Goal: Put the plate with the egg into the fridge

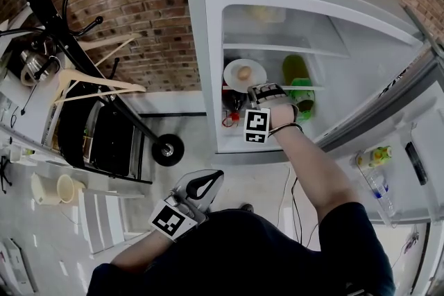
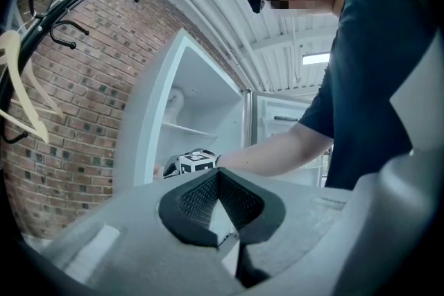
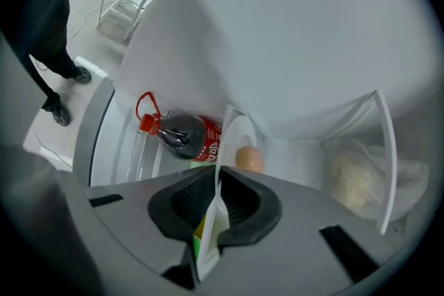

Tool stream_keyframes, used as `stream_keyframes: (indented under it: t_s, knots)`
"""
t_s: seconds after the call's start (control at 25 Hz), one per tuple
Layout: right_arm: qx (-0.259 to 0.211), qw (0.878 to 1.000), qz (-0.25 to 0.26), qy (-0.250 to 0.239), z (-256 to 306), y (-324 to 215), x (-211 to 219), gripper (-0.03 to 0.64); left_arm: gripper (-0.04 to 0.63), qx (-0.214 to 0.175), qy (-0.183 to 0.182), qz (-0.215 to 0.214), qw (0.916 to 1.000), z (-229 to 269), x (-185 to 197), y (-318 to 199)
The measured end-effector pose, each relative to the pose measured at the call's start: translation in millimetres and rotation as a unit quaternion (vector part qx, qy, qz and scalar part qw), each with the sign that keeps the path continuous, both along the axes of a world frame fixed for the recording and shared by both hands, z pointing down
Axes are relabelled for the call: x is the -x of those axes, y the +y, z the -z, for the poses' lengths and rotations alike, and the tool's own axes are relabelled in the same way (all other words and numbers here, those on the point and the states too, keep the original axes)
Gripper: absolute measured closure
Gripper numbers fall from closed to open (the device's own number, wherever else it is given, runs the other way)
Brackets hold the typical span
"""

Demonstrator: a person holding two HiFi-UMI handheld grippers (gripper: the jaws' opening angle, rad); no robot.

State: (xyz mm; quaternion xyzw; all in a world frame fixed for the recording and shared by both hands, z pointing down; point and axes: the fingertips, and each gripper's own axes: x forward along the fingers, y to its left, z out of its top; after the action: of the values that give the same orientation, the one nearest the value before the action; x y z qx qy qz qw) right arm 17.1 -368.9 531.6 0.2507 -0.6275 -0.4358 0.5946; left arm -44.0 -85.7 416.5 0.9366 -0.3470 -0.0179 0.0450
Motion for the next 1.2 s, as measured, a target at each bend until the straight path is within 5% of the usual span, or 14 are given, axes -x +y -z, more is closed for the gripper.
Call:
stream_keyframes:
  t_s: [0.44,0.72,0.96,1.2]
  knots:
    - [-0.015,1.000,-0.008,-0.012,0.8,-8.0,-3.6,0.571,0.597,0.003,-0.001,0.002,1.0000,-1.1,-1.8,2.2]
    - [-0.019,0.988,-0.013,-0.153,37.3,47.2,-0.7,0.529,0.597,0.003,0.003,-0.007,1.0000,0.0,-6.3,-1.3]
    - [0.039,0.942,-0.025,-0.334,69.3,132.4,7.6,0.577,0.597,-0.003,0.013,-0.015,0.9998,5.4,-10.7,-8.2]
    - [0.096,0.870,-0.035,-0.483,97.0,196.4,9.6,0.600,0.597,-0.011,0.015,-0.030,0.9994,7.9,-19.9,-9.9]
